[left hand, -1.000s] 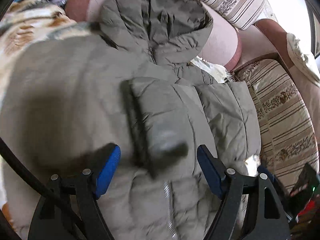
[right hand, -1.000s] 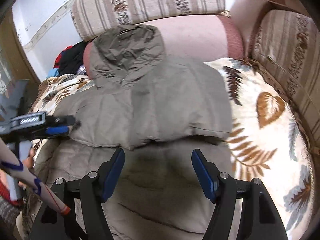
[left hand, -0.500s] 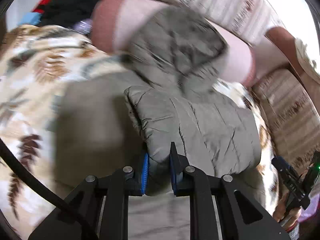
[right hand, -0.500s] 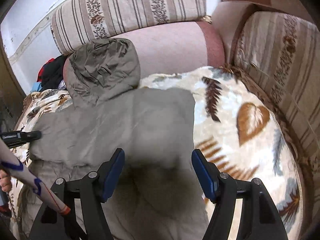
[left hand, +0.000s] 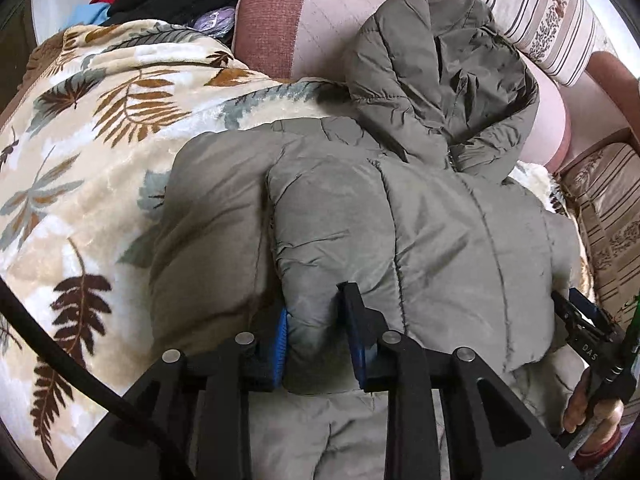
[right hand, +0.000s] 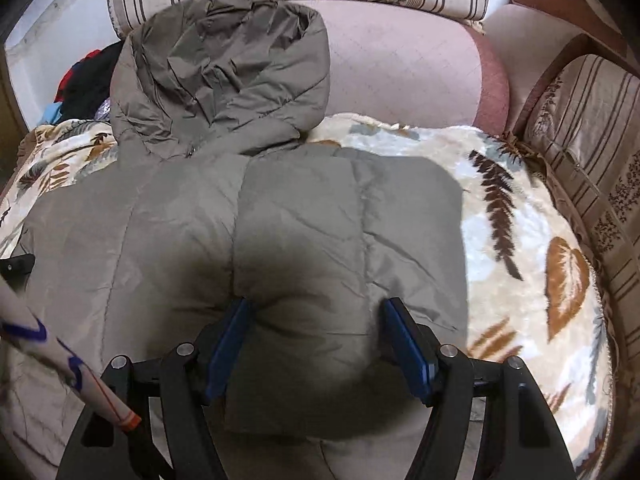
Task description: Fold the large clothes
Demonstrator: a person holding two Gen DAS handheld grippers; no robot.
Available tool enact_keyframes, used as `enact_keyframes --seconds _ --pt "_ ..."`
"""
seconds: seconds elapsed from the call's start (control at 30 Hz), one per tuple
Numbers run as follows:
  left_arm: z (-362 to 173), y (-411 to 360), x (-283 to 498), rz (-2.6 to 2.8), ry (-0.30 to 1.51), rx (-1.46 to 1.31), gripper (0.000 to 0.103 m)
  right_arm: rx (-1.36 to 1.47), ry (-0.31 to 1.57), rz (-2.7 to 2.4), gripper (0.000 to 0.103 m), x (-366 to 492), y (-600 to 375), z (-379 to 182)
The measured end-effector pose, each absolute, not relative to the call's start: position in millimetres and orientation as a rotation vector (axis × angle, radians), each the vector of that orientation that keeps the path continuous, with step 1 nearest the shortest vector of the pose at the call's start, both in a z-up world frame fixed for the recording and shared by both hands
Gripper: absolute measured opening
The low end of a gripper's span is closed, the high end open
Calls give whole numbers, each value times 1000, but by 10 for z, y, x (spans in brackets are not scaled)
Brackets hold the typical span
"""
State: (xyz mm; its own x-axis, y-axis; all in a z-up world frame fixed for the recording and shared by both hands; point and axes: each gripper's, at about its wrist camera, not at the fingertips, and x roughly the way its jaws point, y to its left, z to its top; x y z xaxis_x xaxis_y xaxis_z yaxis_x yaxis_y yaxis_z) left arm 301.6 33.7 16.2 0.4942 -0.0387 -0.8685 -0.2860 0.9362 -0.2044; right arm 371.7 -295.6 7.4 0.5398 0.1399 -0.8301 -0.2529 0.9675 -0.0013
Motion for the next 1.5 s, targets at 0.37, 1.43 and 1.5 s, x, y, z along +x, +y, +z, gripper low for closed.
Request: enact_keyframes --seconds 0.37,1.43,1.5 --pt "347 260 2868 234 1000 -272 42 -136 978 218 85 3752 -3014 62" --pt "-40 274 647 298 1082 -377 50 38 1170 119 24 2051 -4578 -68" --pt "47 281 600 309 1081 -379 50 25 1156 98 31 2034 -4580 -30"
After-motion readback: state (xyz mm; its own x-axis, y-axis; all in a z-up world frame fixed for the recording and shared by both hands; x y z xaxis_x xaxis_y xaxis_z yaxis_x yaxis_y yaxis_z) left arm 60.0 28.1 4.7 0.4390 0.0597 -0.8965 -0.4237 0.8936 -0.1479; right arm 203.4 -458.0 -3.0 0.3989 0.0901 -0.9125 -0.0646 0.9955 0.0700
